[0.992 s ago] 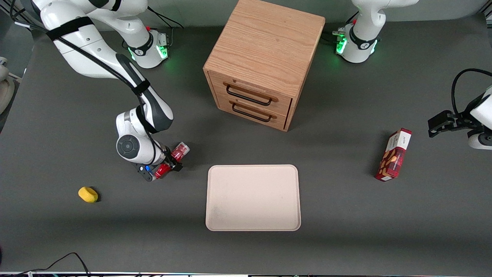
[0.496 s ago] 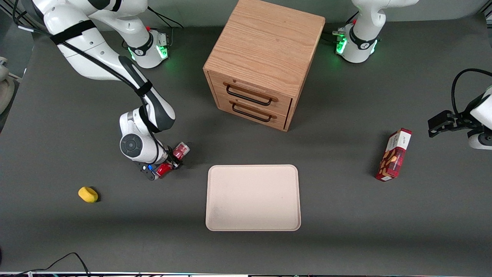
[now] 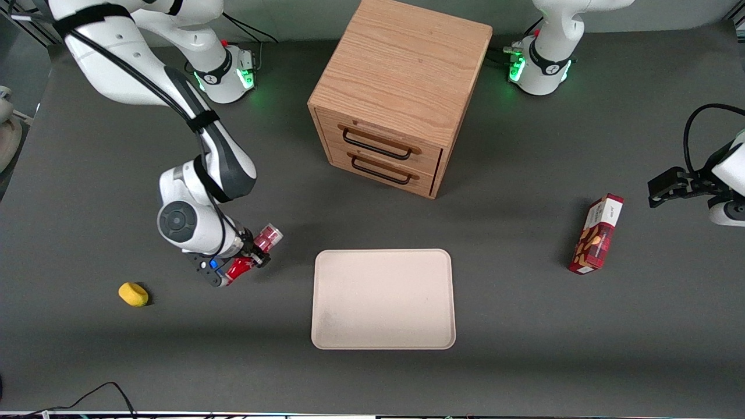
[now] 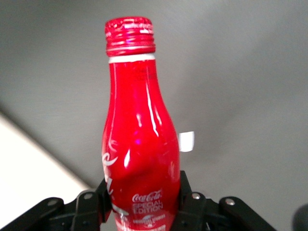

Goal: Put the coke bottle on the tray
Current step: 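Lift the bottle and carry it over the cream tray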

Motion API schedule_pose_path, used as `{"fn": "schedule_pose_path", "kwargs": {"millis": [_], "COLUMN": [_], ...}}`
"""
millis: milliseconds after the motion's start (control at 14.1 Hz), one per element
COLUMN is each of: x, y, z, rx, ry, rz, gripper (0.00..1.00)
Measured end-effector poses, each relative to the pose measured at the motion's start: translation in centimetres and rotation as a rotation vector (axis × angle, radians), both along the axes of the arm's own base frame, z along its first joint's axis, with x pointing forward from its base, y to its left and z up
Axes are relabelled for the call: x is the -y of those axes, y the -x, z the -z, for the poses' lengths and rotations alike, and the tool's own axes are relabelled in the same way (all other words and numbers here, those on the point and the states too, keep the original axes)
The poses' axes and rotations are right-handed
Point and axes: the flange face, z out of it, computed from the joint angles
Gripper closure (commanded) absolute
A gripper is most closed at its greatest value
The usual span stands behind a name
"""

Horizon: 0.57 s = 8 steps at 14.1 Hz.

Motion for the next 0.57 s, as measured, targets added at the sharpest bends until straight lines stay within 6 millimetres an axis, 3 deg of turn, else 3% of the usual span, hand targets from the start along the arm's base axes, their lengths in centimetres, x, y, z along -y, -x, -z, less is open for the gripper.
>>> {"fn": "schedule_pose_path", "kwargs": {"millis": [142, 283, 425, 567], "x": [-2.6, -6.5, -9.3, -11.3], "y": [-1.4, -1.9, -2.7, -3.7], "z": [-4.7, -7.7, -9.2, -8.6], "rx": [0.072, 0.155, 0.209, 0.233], "ry": [-0.02, -0.005, -0.018, -0.035], "rz": [-0.083, -0.183, -0.29, -0.429], "gripper": [0.86, 0.85, 0.85, 0.85]}}
